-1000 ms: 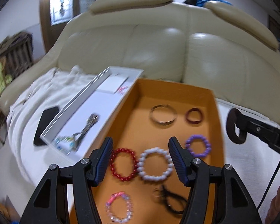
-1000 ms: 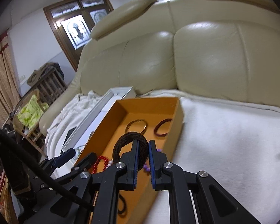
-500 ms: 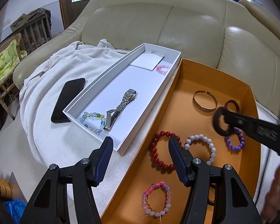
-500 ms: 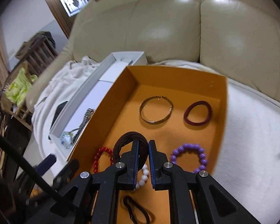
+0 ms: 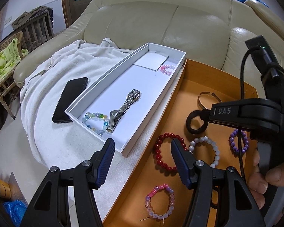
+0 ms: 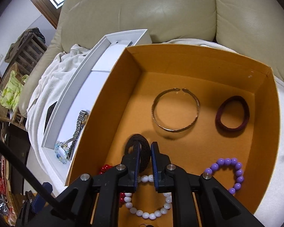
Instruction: Organize jewelry
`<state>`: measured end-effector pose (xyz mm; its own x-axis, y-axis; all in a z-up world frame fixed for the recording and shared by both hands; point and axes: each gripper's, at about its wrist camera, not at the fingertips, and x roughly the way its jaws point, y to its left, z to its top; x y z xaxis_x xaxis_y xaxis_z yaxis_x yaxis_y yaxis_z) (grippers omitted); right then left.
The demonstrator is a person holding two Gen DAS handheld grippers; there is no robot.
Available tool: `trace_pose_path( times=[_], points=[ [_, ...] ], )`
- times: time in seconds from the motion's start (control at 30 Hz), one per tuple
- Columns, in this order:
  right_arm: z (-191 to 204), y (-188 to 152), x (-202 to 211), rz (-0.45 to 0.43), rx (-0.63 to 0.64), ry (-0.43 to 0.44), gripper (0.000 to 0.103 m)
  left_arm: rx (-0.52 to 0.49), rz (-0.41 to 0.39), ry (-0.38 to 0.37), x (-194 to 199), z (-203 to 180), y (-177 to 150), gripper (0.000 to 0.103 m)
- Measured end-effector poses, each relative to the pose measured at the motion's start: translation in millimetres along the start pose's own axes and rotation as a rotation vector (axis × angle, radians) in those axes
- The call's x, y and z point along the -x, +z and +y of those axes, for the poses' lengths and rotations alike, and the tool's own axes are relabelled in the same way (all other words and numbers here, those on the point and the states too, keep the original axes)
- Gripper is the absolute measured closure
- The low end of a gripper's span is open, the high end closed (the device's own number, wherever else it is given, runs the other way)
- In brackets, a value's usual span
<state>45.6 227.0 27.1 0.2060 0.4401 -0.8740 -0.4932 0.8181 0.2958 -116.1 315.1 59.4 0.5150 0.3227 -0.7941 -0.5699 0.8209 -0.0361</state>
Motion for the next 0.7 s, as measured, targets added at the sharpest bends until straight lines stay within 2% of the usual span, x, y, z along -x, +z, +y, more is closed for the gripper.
trace_pose_path(
  times=[0.13, 0.3, 0.33, 0.37, 0.43, 0.63, 0.7],
  points=[
    [-11.6, 0.8, 8.5, -0.034, -0.053, 0.054, 0.080, -0.017, -0.008, 0.011, 2.2, -6.8, -1.1, 0.041],
    [-17.6, -4.6, 30.5, -0.103, -0.025, 0.067, 0.080, -0.039, -0.047, 0.011, 8.5, -15.5, 0.6, 0.040],
    [-20.3, -6.9, 36.6, -0.113, -0.020, 0.071, 0.080, -0.047, -0.052, 0.011, 9.9, -18.2, 0.9, 0.037],
    [-23.4, -9.2, 42.6, -0.125, -0.017, 0.073, 0.080, -0.055, -0.055, 0.010, 11.1, -20.4, 1.2, 0.029],
    [-30.0, -13.8, 55.0, -0.149, -0.006, 0.066, 0.080, -0.063, -0.070, 0.011, 14.5, -24.2, 0.0, 0.026],
    [-58.7, -39.5, 87.6, -0.193, 0.028, -0.018, 0.080, -0.101, -0.107, 0.014, 23.2, -36.8, -3.3, 0.026],
    [-68.9, -50.6, 98.7, -0.207, 0.030, -0.015, 0.079, -0.104, -0.116, 0.013, 25.3, -40.1, -4.4, 0.026]
  ],
)
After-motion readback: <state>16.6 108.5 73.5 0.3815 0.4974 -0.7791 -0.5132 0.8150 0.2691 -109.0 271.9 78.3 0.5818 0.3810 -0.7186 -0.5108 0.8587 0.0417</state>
